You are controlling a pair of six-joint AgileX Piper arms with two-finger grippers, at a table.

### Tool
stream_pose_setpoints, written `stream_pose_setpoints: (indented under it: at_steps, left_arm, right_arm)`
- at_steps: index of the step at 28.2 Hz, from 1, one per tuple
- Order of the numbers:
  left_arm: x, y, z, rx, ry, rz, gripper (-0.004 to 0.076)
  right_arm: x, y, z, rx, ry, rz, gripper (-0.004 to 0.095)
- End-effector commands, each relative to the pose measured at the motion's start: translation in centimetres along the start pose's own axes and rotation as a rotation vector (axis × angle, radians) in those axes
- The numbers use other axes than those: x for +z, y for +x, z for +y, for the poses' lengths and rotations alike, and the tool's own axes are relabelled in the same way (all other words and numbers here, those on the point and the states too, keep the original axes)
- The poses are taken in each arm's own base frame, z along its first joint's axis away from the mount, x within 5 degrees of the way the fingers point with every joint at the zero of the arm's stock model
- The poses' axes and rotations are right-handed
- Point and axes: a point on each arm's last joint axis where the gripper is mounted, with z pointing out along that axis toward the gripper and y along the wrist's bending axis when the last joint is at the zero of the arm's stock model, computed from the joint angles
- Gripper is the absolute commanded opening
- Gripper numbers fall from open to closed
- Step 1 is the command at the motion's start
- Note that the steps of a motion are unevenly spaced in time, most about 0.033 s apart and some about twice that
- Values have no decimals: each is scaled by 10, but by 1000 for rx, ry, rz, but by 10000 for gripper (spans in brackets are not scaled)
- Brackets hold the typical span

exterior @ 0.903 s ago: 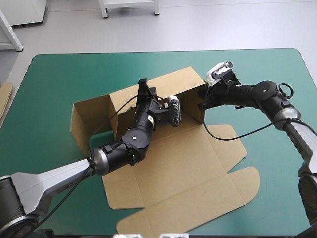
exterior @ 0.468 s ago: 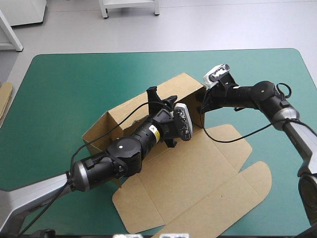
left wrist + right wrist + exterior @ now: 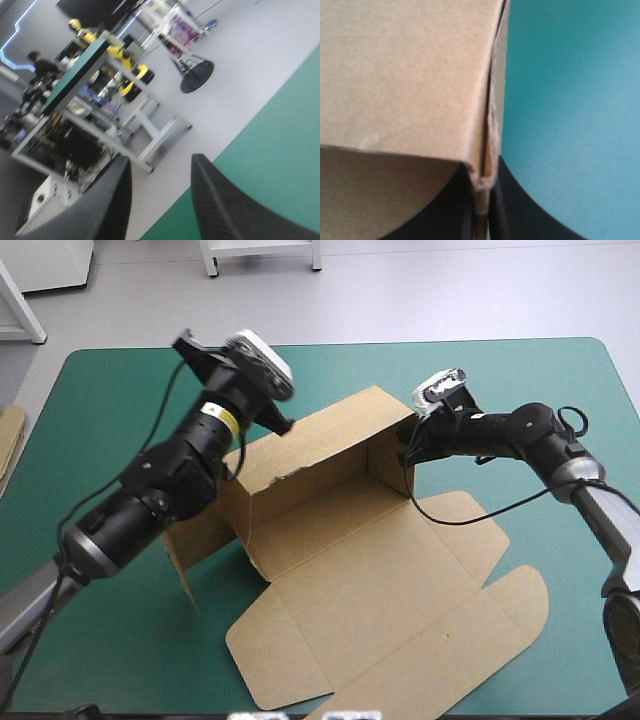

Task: Fold the box

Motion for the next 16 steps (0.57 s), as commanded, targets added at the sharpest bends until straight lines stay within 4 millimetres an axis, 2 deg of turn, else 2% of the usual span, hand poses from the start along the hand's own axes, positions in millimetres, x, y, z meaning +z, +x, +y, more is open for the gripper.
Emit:
stream_pose_setpoints:
  at_steps: [1, 4, 8, 12, 16]
  left_arm:
    - [-9, 10, 64, -112, -176, 26, 284]
    - [-7, 46, 103, -200, -296, 142, 284]
    - [-19, 103, 147, -414, -449, 332, 284]
    - [-38, 155, 170, -709, -542, 476, 284]
    - [-49, 198, 168, -804, -526, 599, 284]
  right_arm:
    - [-20, -19, 6, 7, 23, -71, -17]
    - [-21, -20, 5, 25, 27, -68, -17]
    - [-22, -22, 5, 35, 27, -62, -17]
    - [-26, -29, 4, 42, 49, -54, -17]
    - [-40, -44, 0, 38, 118, -13, -17]
